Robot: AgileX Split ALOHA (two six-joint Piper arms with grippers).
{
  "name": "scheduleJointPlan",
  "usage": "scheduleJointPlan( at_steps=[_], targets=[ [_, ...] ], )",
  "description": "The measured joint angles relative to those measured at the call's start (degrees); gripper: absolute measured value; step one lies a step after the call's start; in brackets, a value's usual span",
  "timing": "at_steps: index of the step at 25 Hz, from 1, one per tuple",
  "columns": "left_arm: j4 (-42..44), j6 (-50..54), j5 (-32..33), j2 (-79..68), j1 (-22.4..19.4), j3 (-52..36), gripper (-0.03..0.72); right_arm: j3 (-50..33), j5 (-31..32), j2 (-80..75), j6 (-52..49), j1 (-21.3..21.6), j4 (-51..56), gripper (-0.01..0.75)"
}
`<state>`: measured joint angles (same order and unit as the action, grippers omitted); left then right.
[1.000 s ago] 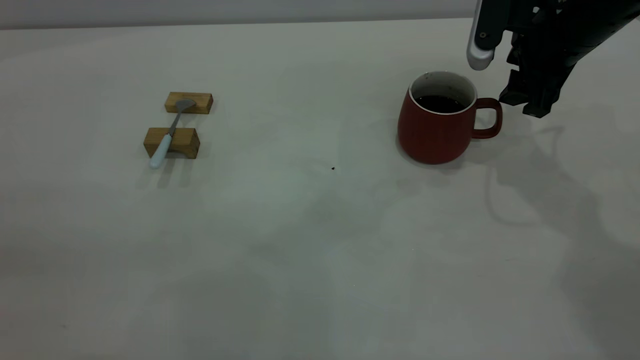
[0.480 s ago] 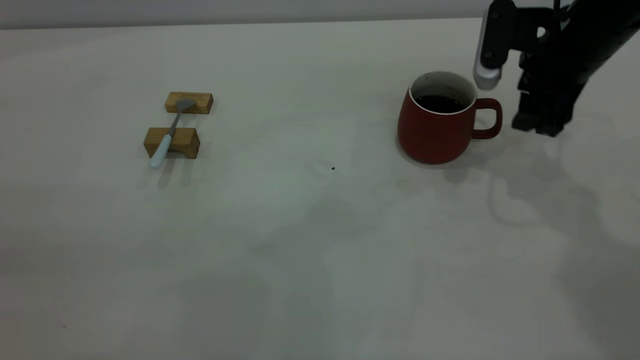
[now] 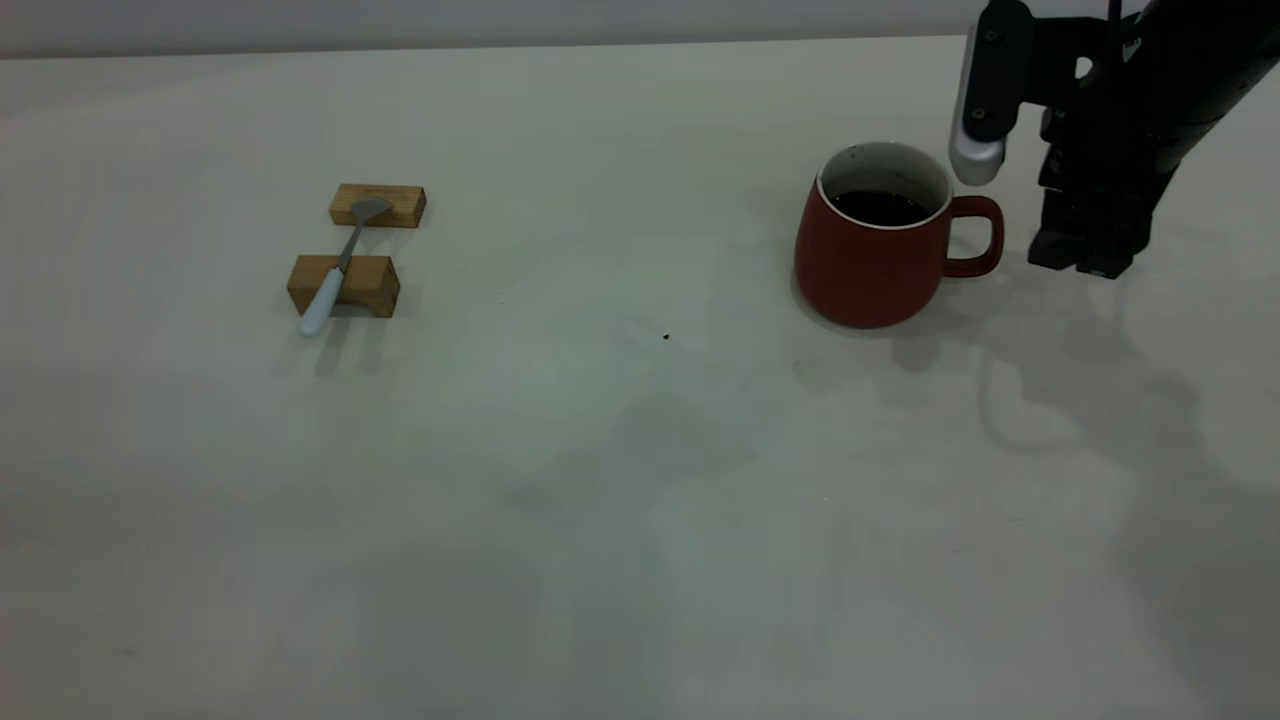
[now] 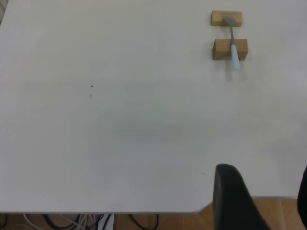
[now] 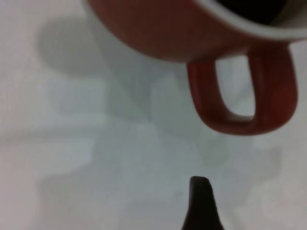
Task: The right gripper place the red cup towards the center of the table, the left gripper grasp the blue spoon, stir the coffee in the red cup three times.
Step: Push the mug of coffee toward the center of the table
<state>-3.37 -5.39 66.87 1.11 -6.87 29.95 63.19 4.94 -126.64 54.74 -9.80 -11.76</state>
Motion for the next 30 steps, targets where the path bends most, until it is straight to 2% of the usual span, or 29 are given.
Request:
scheduleJointPlan(
  at_steps=[5, 17, 30],
  targets=[
    [0.0, 0.0, 0.0, 0.0, 0.0, 0.0, 0.406, 0.0, -4.23, -0.71, 0.0, 0.0, 0.0, 0.582],
    [0.0, 0.0, 0.0, 0.0, 0.0, 0.0, 0.406, 0.0, -8.14, -2.76, -0.11, -2.59, 0.0, 0.582],
    [0.0, 0.13, 0.0, 0.0, 0.0, 0.0, 0.406, 0.0, -11.95, -3.7, -3.93, -8.73, 0.0, 0.582]
  ],
)
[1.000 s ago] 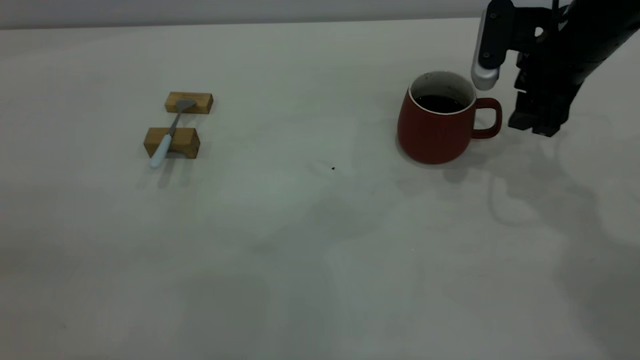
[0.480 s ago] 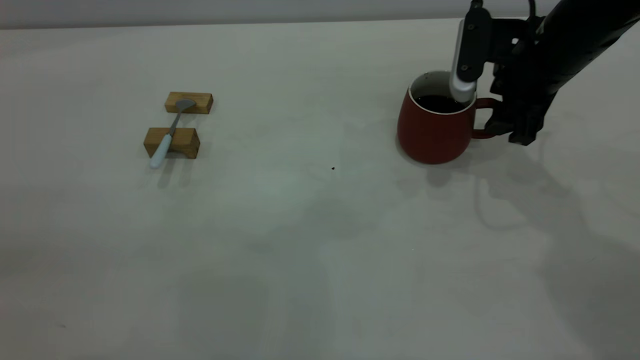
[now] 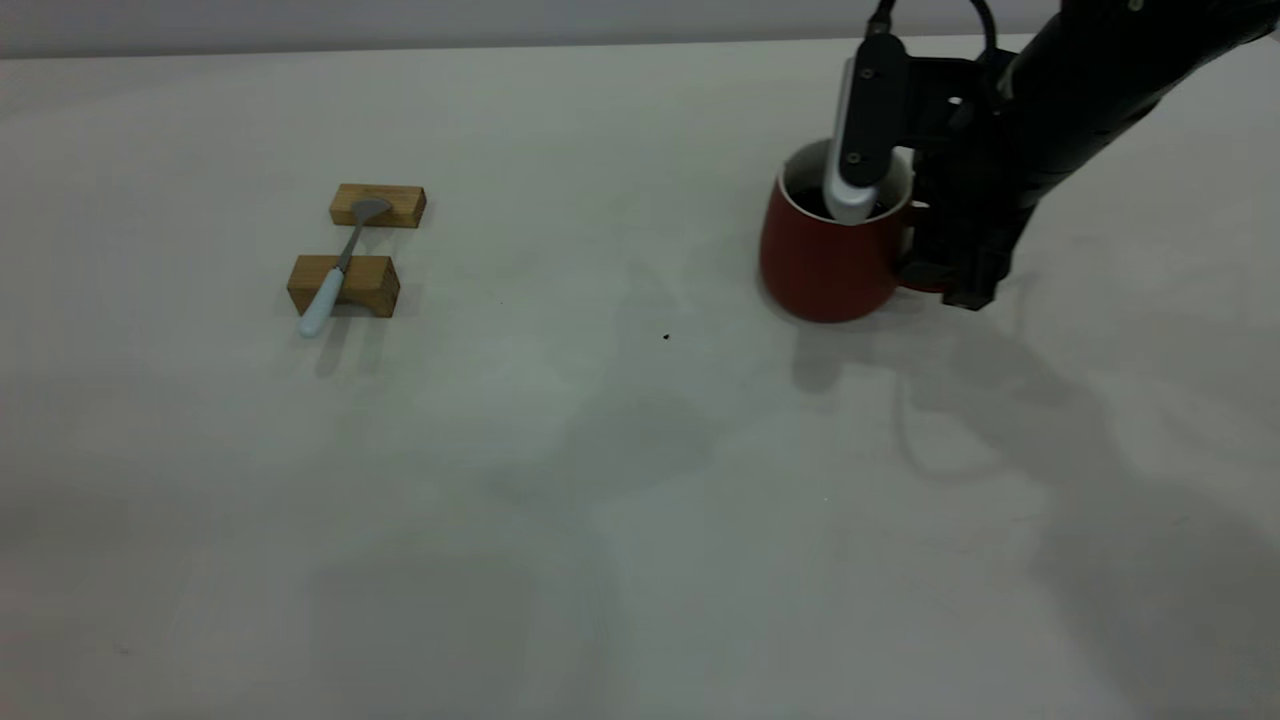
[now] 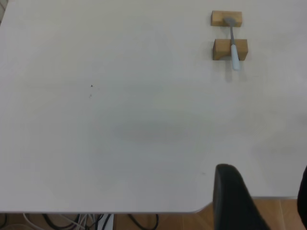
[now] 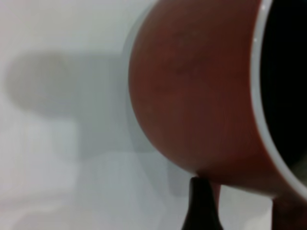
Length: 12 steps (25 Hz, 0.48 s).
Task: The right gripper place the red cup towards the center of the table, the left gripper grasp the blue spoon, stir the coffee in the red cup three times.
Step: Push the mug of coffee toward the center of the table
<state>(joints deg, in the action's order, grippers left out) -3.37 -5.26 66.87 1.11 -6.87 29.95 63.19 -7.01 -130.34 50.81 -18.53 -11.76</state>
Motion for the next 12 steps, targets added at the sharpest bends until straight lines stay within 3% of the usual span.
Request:
scheduleJointPlan(
  at_steps=[12],
  targets=[
    [0.0, 0.0, 0.0, 0.0, 0.0, 0.0, 0.406, 0.0, -8.67, -1.51, -3.39, -6.42, 0.05, 0.582]
  ],
)
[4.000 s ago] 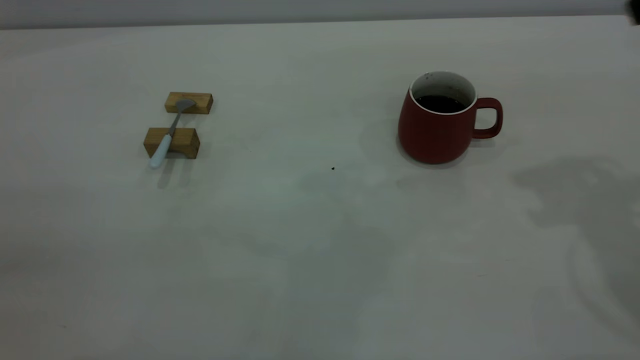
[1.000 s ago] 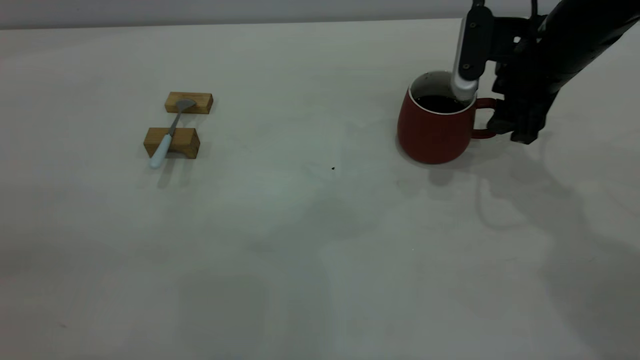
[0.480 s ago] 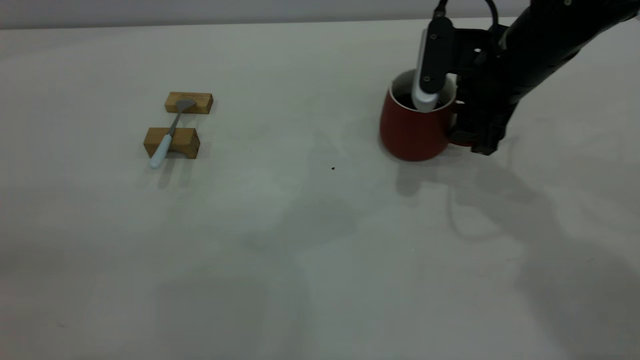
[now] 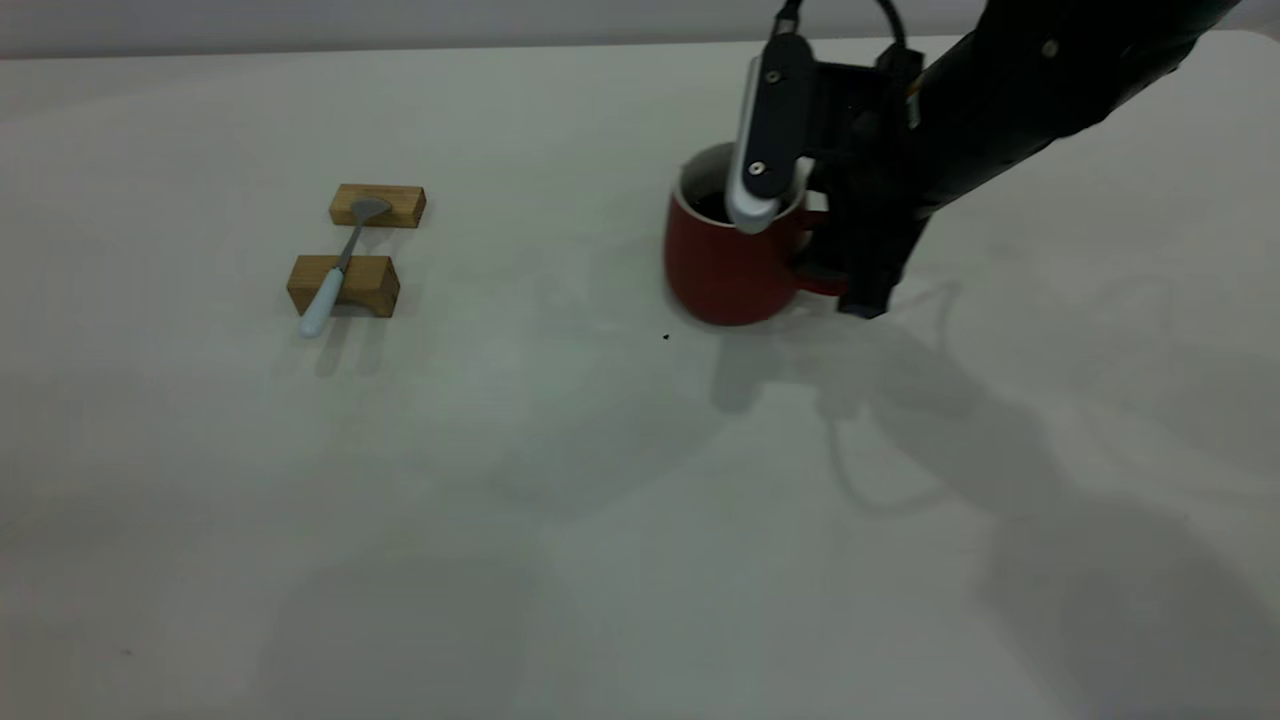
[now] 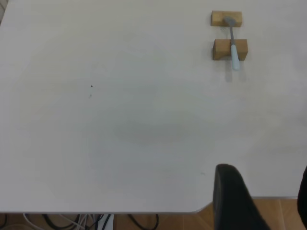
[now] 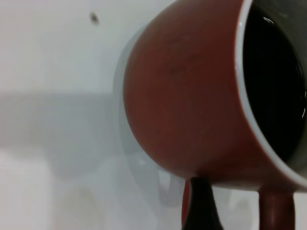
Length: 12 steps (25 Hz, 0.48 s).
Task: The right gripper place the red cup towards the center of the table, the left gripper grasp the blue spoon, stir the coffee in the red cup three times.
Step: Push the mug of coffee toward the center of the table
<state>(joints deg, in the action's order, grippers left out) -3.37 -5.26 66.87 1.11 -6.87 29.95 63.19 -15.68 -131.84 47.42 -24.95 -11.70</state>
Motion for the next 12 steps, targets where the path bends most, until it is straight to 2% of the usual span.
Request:
scheduleJointPlan(
  at_steps=[5, 12],
  targets=[
    [0.0, 0.0, 0.0, 0.0, 0.0, 0.0, 0.406, 0.0, -4.25, -1.13, -1.12, -2.74, 0.06, 0.582],
    [0.0, 0.0, 0.0, 0.0, 0.0, 0.0, 0.406, 0.0, -6.33, -1.25, -5.2, -3.58, -0.06, 0.582]
  ],
)
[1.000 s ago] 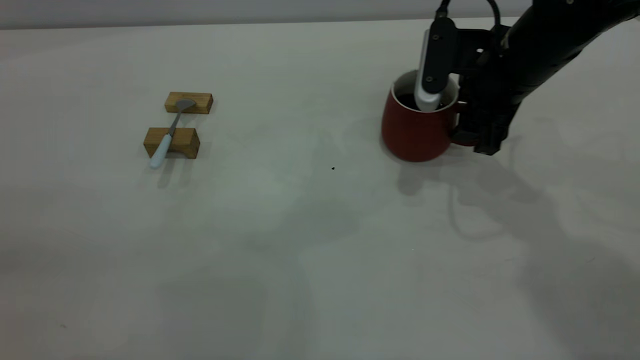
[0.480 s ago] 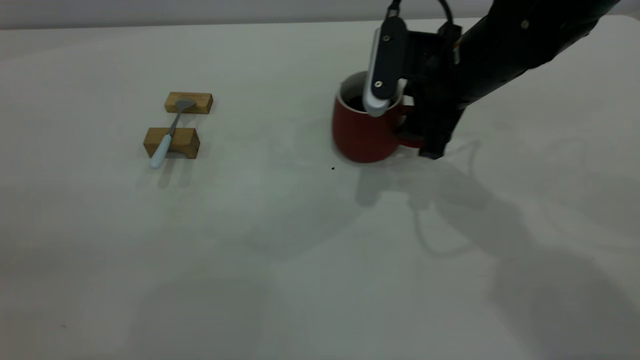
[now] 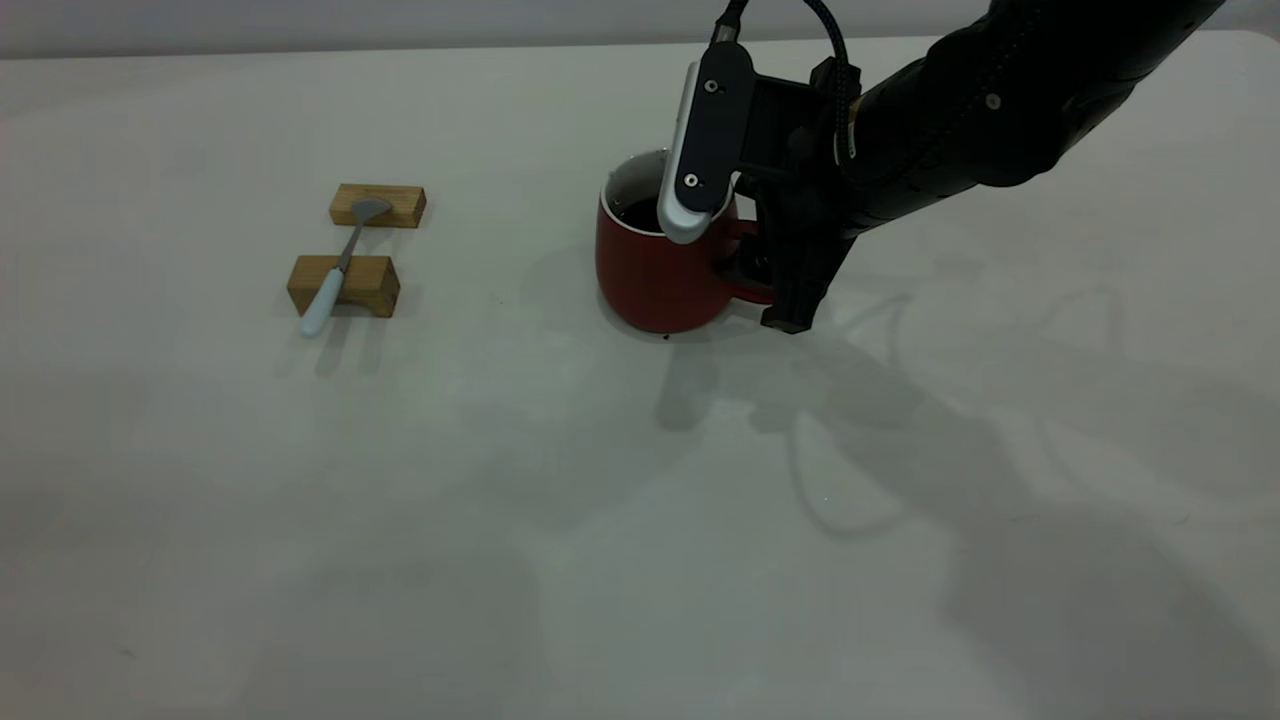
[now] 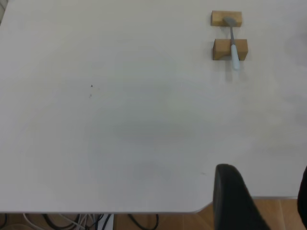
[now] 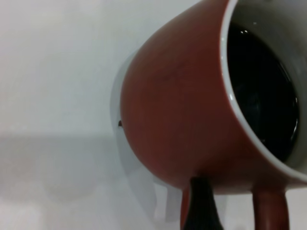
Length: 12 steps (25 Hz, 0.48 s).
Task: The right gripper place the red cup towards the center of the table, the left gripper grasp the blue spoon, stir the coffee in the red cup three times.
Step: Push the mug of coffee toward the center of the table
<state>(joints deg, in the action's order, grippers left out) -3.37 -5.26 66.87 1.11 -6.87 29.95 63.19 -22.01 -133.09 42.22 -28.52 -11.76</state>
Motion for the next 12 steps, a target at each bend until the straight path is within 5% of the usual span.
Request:
scheduleJointPlan(
  at_steps=[7, 12],
  targets=[
    [0.0, -0.12, 0.0, 0.0, 0.0, 0.0, 0.406, 0.0, 16.39, 2.76, -0.85, 3.13, -0.05, 0.582],
    [0.0, -0.12, 0.0, 0.0, 0.0, 0.0, 0.406, 0.0, 22.58, 7.84, -5.01, 5.73, 4.1, 0.582]
  ],
)
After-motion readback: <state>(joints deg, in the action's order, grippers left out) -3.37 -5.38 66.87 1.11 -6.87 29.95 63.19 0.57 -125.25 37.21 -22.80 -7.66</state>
